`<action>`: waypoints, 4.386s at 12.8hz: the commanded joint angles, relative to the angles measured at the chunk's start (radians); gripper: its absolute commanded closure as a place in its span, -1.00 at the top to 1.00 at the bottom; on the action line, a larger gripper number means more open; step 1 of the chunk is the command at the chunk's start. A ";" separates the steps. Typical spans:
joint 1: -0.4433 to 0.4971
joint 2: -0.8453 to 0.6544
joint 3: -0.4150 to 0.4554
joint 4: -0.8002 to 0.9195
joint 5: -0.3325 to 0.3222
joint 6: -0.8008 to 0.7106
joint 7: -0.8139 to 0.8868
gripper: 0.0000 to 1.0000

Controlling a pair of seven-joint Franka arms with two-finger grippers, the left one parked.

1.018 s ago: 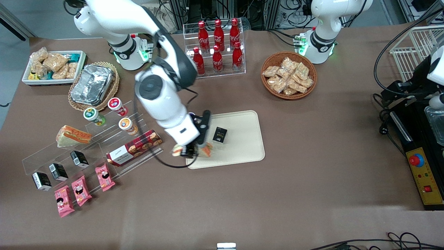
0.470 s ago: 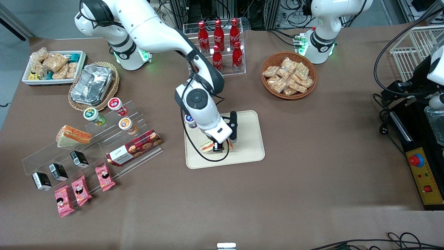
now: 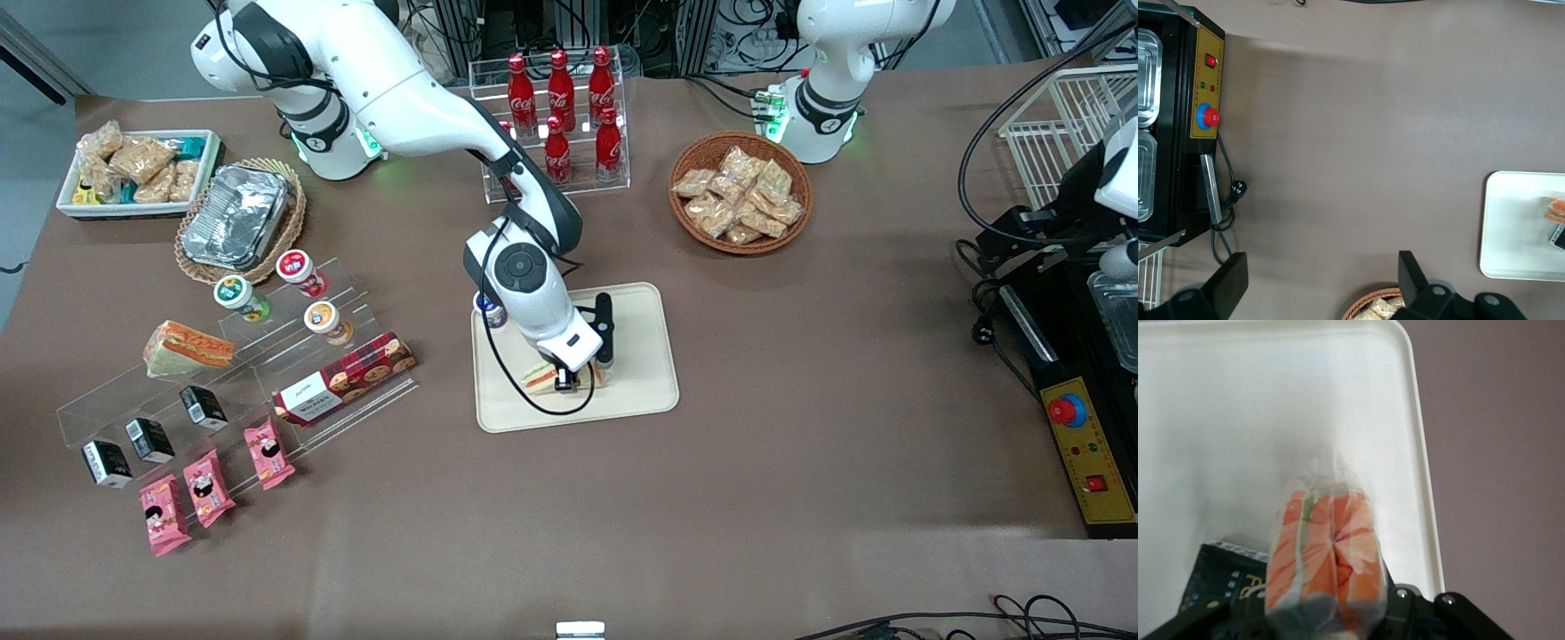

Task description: Place sandwich on tray

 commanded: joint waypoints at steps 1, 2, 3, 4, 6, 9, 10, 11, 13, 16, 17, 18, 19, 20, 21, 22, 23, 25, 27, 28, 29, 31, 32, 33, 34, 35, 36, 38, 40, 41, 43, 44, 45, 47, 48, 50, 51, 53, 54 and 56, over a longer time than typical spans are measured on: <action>0.002 0.051 0.002 0.045 -0.016 0.052 0.000 0.02; 0.003 0.057 0.002 0.045 -0.016 0.064 0.000 0.02; 0.003 0.060 0.002 0.045 -0.016 0.069 0.001 0.09; 0.003 0.063 0.002 0.045 -0.016 0.087 0.000 0.17; 0.003 0.074 0.002 0.045 -0.014 0.127 0.003 0.72; -0.001 0.068 0.006 0.045 -0.008 0.132 0.004 0.98; 0.002 0.062 0.006 0.045 -0.006 0.130 0.006 0.98; 0.003 0.050 0.006 0.045 -0.008 0.129 0.003 0.98; 0.000 0.010 0.006 0.045 -0.011 0.121 -0.003 0.98; -0.015 -0.074 0.006 0.030 -0.006 0.098 -0.048 0.98; -0.021 -0.109 0.003 0.030 -0.006 0.055 -0.046 0.98; -0.033 -0.149 -0.006 0.028 -0.006 0.025 -0.043 0.98; -0.056 -0.182 -0.006 0.028 -0.006 0.003 -0.042 0.98; -0.081 -0.211 -0.008 0.028 -0.006 -0.009 -0.039 0.98; -0.114 -0.237 -0.008 0.028 -0.006 -0.014 -0.040 0.98; -0.150 -0.257 -0.008 0.030 -0.008 -0.016 -0.039 0.98; -0.186 -0.274 -0.006 0.030 -0.003 -0.019 -0.028 0.98; -0.259 -0.314 -0.006 0.031 -0.002 -0.084 0.050 0.98; -0.340 -0.373 -0.008 0.031 -0.003 -0.192 0.066 0.98; -0.399 -0.400 -0.003 0.030 0.000 -0.244 0.064 0.98; -0.453 -0.426 -0.002 0.030 0.019 -0.317 0.064 0.98; -0.533 -0.458 -0.012 0.030 0.056 -0.400 0.070 0.98; -0.584 -0.464 -0.012 0.030 0.057 -0.431 0.070 0.98; -0.637 -0.472 -0.014 0.030 0.058 -0.462 0.072 0.98; -0.688 -0.478 -0.012 0.030 0.060 -0.479 0.079 0.98; -0.737 -0.481 -0.012 0.030 0.060 -0.488 0.113 0.98; -0.785 -0.490 -0.012 0.030 0.058 -0.517 0.153 0.98; -0.835 -0.538 -0.023 0.028 0.052 -0.629 0.228 0.98; -0.859 -0.584 -0.026 0.024 0.023 -0.692 0.344 0.98; -0.860 -0.616 -0.026 0.013 -0.008 -0.697 0.384 0.98; -0.862 -0.683 -0.028 -0.039 -0.016 -0.694 0.421 0.98; -0.871 -0.722 -0.028 -0.080 -0.017 -0.694 0.470 0.98; -0.869 -0.771 -0.028 -0.131 -0.028 -0.694 0.537 0.98; -0.857 -0.858 -0.005 -0.226 -0.101 -0.694 0.677 0.98; -0.856 -0.895 0.017 -0.254 -0.129 -0.695 0.722 0.98; -0.854 -0.920 0.020 -0.280 -0.169 -0.695 0.754 0.98; -0.854 -0.920 0.025 -0.288 -0.171 -0.694 0.776 0.98; -0.856 -0.923 0.026 -0.297 -0.178 -0.697 0.799 0.98; -0.856 -0.926 0.028 -0.304 -0.193 -0.700 0.803 0.98; -0.853 -0.911 0.028 -0.295 -0.203 -0.729 0.807 0.98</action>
